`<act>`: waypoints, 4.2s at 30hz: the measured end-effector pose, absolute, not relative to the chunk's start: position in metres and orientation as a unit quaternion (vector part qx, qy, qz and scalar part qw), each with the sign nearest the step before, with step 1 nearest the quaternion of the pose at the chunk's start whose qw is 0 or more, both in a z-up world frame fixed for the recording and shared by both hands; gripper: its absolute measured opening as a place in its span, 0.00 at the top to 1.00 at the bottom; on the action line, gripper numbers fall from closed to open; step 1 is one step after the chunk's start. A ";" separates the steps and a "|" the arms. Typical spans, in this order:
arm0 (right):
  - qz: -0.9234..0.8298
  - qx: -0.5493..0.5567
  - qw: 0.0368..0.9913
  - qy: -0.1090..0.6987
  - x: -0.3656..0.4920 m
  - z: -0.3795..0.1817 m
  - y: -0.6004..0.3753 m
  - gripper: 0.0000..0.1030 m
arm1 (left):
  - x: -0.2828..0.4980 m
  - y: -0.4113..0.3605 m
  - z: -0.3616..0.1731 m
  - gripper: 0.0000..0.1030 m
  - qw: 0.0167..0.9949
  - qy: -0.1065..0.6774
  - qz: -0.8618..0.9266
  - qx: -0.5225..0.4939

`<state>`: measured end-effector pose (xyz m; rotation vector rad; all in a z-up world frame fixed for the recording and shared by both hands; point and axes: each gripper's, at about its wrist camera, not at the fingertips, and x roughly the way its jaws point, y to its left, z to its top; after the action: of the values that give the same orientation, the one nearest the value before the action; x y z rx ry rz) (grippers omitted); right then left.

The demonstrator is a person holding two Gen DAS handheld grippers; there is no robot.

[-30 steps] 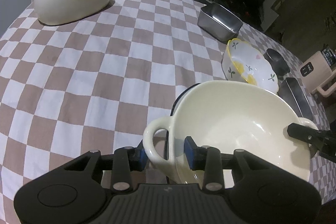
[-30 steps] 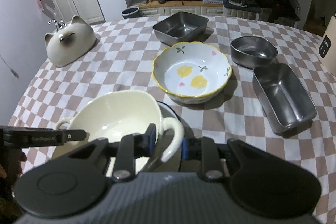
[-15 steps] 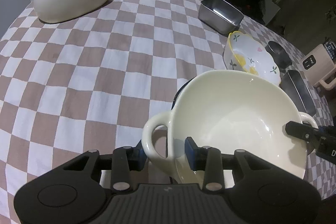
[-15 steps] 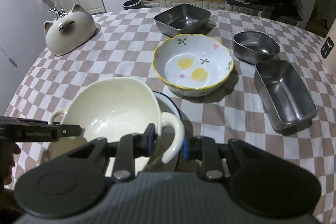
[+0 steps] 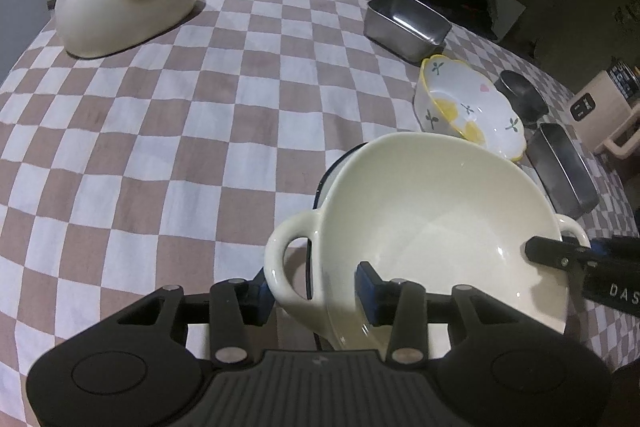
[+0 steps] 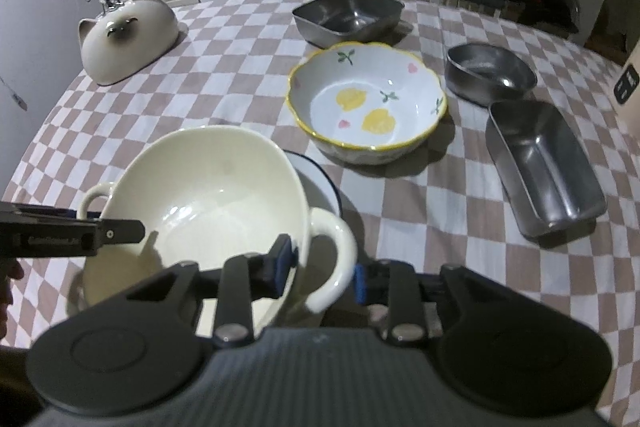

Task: Organize plates and bowls
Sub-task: 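Set the cream bowl down on the white plate and open both grippers, then move both grippers to the yellow-rimmed lemon-print bowl, then close both grippers on the rim of the lemon-print bowl, then lift the lemon-print bowl with both grippers and carry it toward the cream bowl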

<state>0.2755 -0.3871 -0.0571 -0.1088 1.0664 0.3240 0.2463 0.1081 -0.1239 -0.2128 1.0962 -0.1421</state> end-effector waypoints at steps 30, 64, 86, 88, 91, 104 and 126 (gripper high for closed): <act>0.146 -0.091 0.832 0.527 0.275 -0.073 -0.377 0.46 | 0.244 0.106 -0.124 0.33 0.834 0.540 -0.066 -0.095; 0.169 0.011 0.889 0.425 0.257 -0.021 -0.425 0.00 | 0.230 0.078 -0.068 0.00 0.886 0.459 -0.045 -0.056; 0.102 0.145 0.903 0.391 0.375 -0.029 -0.504 0.49 | 0.361 -0.004 -0.065 0.34 0.898 0.423 -0.066 -0.104; 0.106 0.161 0.894 0.404 0.385 -0.039 -0.504 0.56 | 0.371 -0.007 -0.078 0.37 0.889 0.441 -0.067 -0.102; 0.112 0.153 0.886 0.423 0.398 -0.053 -0.495 0.60 | 0.384 -0.011 -0.095 0.46 0.882 0.458 -0.067 -0.088; 0.110 0.107 0.864 0.480 0.431 -0.091 -0.469 0.89 | 0.413 0.007 -0.135 0.79 0.867 0.488 -0.052 -0.087; 0.123 0.052 0.878 0.460 0.412 -0.073 -0.455 0.89 | 0.390 -0.005 -0.121 0.90 0.884 0.456 -0.083 -0.053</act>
<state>0.4118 -0.4550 -0.0733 0.1092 0.9588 0.2568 0.3899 -0.0054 -0.1212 -0.1101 0.9491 -0.1731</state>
